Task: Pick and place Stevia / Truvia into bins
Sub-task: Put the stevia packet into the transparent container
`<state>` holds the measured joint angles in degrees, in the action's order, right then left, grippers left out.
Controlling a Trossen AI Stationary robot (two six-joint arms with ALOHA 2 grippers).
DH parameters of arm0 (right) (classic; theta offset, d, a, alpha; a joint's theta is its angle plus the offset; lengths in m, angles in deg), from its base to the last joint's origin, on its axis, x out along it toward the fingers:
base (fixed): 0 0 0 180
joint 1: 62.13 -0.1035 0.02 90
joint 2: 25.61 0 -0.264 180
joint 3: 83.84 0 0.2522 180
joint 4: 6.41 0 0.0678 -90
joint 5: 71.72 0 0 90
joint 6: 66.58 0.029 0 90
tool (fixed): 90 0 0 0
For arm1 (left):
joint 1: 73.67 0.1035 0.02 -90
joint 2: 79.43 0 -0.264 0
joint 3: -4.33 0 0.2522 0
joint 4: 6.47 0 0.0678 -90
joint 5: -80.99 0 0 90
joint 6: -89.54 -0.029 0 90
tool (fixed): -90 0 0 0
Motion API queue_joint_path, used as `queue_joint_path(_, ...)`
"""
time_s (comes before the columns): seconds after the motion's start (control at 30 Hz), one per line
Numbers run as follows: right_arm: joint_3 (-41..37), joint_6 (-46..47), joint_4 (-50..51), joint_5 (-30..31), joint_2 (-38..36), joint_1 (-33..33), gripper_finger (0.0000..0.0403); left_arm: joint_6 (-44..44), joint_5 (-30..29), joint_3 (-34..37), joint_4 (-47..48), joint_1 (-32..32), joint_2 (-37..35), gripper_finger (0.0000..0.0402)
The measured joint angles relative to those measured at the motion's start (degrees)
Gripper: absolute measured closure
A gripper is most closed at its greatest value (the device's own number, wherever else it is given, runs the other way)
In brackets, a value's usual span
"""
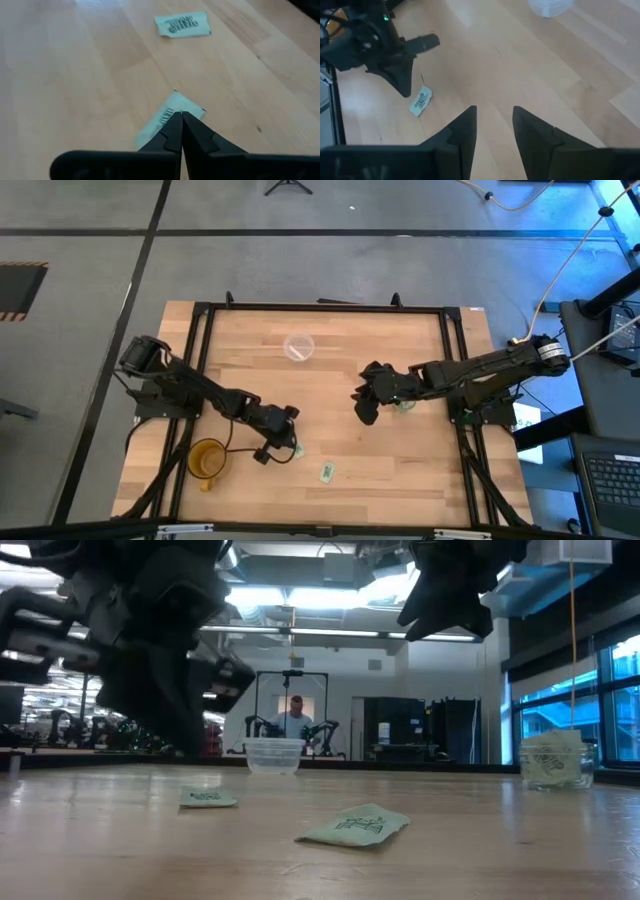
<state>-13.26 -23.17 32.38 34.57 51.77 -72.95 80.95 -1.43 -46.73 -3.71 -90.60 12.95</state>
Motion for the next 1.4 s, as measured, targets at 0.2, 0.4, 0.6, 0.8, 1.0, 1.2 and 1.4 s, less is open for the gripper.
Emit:
queue_joint_path(0.2,0.0,0.0,-0.1,-4.5,0.0,0.0,0.0273,2.5,-0.2,0.0,-1.4,-0.7,4.8,0.0400)
queue_joint_path(0.4,0.0,-2.9,-0.2,-5.9,1.5,-0.9,0.0273,6.4,1.2,-0.2,-4.7,0.3,7.7,0.0399)
queue_joint_path(0.6,-0.1,-8.7,-1.3,-6.1,6.2,-2.6,0.0273,6.6,1.5,-0.2,-5.3,1.4,7.8,0.0400)
queue_joint_path(0.8,-0.1,9.2,-1.3,-12.2,12.2,-1.1,0.0273,7.9,1.1,-0.2,-5.3,3.1,7.8,0.0400)
queue_joint_path(1.0,-0.1,12.0,-6.4,-15.1,17.5,0.3,0.0273,9.4,-0.7,-0.1,-5.3,6.4,7.8,0.0400)
queue_joint_path(1.2,-0.1,12.4,-12.7,-15.1,20.0,0.6,0.0273,11.5,-2.7,0.0,-6.5,9.9,7.9,0.0399)
queue_joint_path(1.4,-0.1,21.2,-16.2,-14.9,22.9,2.9,0.0273,12.5,-3.9,0.1,-7.8,11.7,8.1,0.0400)
